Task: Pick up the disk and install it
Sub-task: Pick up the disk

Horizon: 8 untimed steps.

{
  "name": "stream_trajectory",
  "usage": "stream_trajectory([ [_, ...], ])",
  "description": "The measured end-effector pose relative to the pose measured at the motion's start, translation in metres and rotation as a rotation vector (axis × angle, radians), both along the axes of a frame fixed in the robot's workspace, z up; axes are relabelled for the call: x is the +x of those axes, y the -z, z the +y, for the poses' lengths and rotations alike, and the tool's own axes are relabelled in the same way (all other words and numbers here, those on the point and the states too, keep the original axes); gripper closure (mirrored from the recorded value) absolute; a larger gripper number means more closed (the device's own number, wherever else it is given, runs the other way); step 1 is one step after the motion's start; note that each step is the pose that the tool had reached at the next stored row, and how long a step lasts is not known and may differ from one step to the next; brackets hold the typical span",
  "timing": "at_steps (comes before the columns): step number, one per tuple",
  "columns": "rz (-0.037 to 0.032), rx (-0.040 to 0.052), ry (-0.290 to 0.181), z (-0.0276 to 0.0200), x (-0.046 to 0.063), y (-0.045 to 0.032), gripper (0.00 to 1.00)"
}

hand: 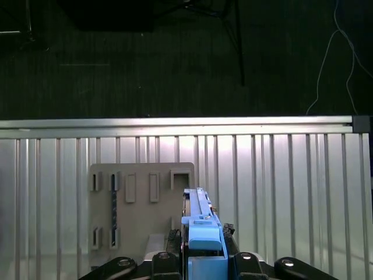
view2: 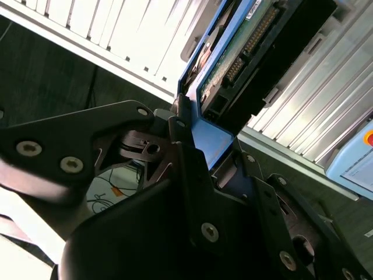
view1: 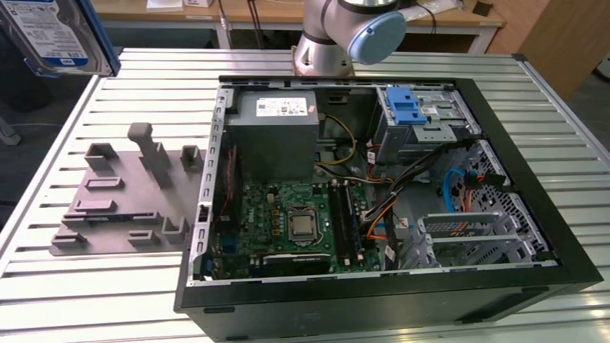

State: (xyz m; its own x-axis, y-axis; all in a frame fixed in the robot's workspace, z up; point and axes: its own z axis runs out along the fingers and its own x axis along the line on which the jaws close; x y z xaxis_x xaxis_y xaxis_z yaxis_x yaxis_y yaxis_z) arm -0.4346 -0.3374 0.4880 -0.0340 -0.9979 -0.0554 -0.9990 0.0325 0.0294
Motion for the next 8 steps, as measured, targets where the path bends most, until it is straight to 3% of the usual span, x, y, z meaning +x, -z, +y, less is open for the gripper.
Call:
stream_trajectory([
  [8, 0.0000, 0.0001, 0.000, 0.0000, 0.000, -0.0198, 0.64],
])
